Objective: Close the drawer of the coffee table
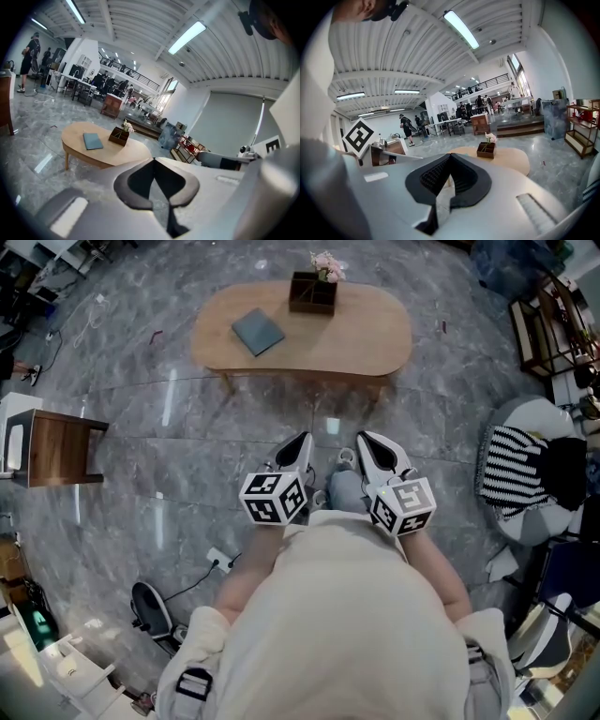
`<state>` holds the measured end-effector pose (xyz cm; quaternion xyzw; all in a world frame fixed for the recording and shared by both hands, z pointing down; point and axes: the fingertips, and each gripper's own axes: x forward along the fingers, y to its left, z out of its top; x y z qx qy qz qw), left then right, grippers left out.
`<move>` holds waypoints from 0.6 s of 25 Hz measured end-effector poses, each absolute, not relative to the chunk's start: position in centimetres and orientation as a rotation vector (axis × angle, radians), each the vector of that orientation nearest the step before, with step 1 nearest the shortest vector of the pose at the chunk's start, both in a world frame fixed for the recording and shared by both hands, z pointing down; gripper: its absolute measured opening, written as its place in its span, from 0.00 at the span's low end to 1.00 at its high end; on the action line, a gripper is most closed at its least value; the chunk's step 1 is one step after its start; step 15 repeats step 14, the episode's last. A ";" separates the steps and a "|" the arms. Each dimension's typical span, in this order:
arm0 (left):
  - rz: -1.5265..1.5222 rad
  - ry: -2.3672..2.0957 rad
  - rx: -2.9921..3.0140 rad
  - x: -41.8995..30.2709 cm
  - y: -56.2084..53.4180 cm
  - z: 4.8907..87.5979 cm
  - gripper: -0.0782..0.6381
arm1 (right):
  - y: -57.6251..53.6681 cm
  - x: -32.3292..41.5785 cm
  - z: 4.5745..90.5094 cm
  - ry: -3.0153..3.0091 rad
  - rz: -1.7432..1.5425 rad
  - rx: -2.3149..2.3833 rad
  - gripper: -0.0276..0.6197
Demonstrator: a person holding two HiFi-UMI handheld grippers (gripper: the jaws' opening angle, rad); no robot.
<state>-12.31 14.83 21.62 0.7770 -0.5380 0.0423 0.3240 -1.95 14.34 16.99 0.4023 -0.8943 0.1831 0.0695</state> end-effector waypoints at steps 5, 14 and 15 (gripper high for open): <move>0.099 -1.401 2.043 -12.2 14.6 21.3 0.11 | 14.4 -2.0 16.5 -2.697 0.527 1.215 0.04; 0.094 -1.392 2.062 -12.0 14.3 20.9 0.11 | 13.8 -2.0 16.6 -2.688 0.534 1.228 0.04; 0.094 -1.392 2.062 -12.0 14.3 20.9 0.11 | 13.8 -2.0 16.6 -2.688 0.534 1.228 0.04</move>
